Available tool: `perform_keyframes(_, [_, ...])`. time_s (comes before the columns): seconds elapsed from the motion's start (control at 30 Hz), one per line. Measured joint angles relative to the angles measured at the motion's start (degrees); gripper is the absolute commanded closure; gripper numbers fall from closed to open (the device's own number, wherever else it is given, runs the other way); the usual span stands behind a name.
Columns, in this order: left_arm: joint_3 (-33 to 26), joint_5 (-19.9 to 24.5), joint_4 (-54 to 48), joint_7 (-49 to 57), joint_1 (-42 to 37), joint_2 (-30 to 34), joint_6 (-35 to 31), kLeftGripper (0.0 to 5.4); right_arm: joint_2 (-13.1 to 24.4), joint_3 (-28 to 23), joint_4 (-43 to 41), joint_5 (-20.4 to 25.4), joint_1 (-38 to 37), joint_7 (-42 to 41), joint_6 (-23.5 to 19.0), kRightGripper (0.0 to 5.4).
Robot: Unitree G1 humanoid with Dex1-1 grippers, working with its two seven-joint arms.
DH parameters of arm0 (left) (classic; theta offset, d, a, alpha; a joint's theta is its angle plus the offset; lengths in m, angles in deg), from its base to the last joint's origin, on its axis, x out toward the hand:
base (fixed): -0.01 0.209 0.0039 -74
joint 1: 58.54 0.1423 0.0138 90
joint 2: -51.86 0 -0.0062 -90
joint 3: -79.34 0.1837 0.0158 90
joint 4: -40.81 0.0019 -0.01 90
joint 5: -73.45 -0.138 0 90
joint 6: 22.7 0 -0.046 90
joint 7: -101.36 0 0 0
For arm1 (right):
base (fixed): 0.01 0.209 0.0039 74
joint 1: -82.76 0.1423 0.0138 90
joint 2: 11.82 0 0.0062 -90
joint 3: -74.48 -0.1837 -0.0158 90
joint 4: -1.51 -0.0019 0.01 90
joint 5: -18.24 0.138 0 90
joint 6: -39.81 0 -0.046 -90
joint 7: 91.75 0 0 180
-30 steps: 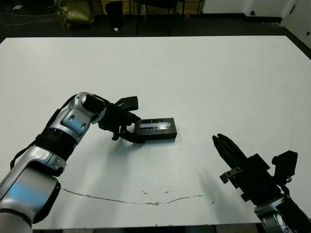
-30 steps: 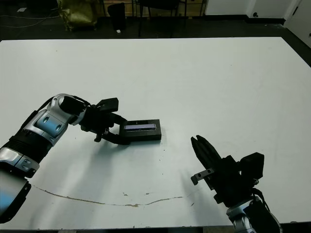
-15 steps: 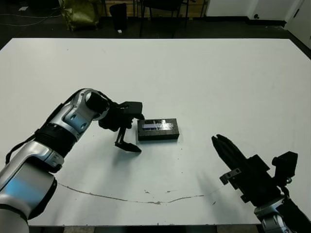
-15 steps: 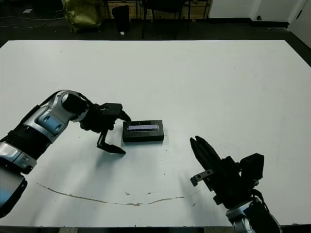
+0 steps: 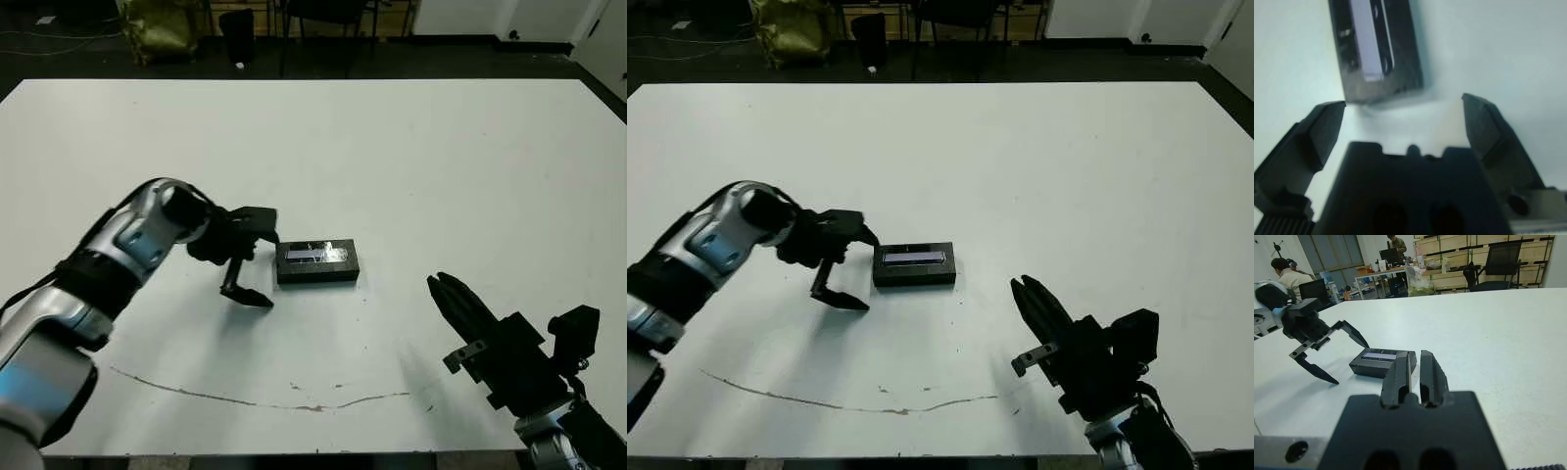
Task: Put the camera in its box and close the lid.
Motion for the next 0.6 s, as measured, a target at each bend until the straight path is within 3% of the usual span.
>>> perform_keyframes(0.13, [-2.5, 0.0, 1.0, 1.3, 1.7, 4.9, 1.2, 0.03, 0.0, 0.0, 0.1, 0.2, 0.1, 0.0, 0.0, 5.40])
perform_keyframes(0.27, [-8.3, 1.3, -1.8, 4.3, 5.8, 7.5, -7.5, 0.24, 0.0, 0.1, 0.7, 0.3, 0.3, -0.7, 0.1, 5.40])
perform_keyframes(0.37, [-17.1, 3.9, -10.1, 15.3, 15.2, 7.5, -10.4, 0.89, 0.0, 0.0, 1.1, 0.8, 0.5, -1.5, 0.7, 5.40])
perform_keyframes(0.47, [-26.0, 8.3, -19.8, 26.3, 24.6, 3.2, -12.7, 1.66, -0.2, -0.1, 1.9, 2.0, 0.5, -2.4, 0.9, 5.40])
perform_keyframes(0.6, [-32.0, 12.3, -35.0, 37.4, 30.1, -3.3, -18.8, 2.66, -0.2, -0.1, 3.1, 1.6, 0.8, -2.9, 1.8, 5.40])
